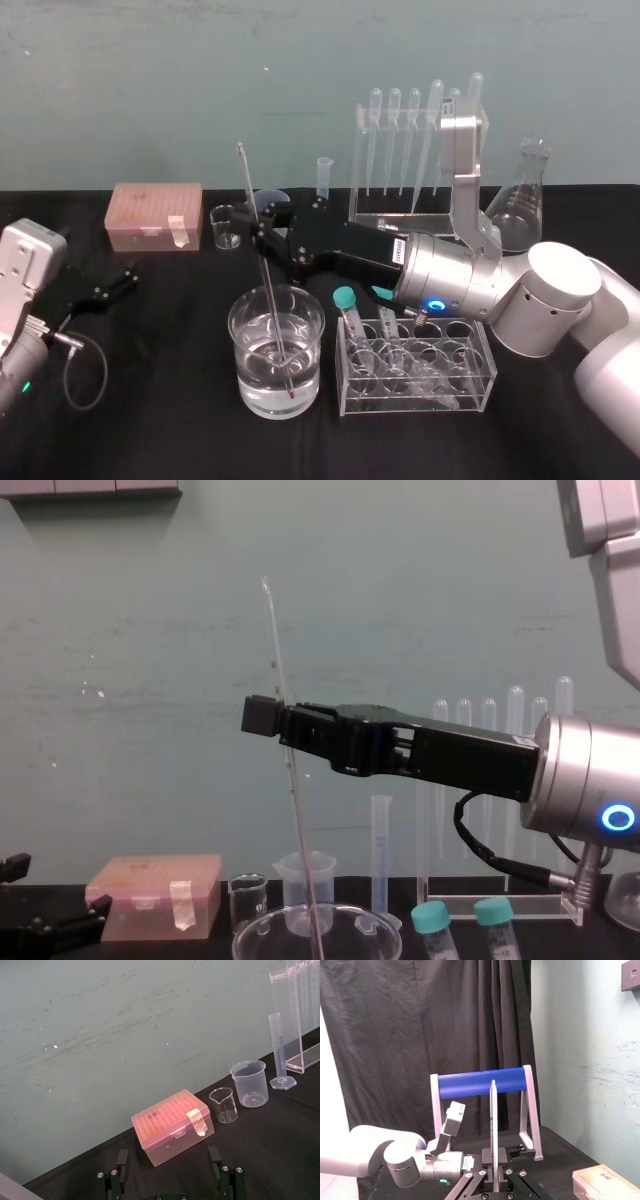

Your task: Hold the thermometer with one hand and immerse one end into the beaker, then reinsert it into the test tube rack.

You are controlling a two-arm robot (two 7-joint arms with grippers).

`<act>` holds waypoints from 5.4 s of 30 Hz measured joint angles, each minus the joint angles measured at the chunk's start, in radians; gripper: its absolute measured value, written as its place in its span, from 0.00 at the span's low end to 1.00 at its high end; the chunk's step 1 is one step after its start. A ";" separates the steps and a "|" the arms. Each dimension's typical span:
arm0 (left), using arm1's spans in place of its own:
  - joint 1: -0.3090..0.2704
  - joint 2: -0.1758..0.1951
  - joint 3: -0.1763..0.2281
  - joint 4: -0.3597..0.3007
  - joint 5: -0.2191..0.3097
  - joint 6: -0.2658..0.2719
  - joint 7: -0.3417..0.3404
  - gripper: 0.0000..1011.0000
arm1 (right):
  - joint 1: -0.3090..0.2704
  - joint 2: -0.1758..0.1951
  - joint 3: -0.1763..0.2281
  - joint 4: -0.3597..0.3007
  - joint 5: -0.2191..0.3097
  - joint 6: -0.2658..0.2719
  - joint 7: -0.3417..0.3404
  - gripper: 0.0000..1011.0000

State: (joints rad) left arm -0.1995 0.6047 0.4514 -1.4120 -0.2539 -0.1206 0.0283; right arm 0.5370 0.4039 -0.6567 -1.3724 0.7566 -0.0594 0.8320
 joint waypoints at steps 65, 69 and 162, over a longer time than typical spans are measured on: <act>0.000 0.000 0.000 0.000 0.000 0.000 0.000 1.00 | -0.004 0.003 0.002 -0.014 0.000 0.001 -0.005 0.05; 0.000 0.000 0.000 0.000 0.000 0.000 0.000 1.00 | -0.004 0.003 0.001 -0.015 0.000 0.001 -0.006 0.05; 0.000 0.000 0.000 0.000 0.000 0.000 0.000 1.00 | -0.196 0.320 0.317 -0.314 0.190 0.127 -0.314 0.05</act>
State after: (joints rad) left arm -0.1995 0.6047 0.4513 -1.4120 -0.2539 -0.1206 0.0283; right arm 0.3411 0.7236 -0.3394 -1.6869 0.9470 0.0673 0.5180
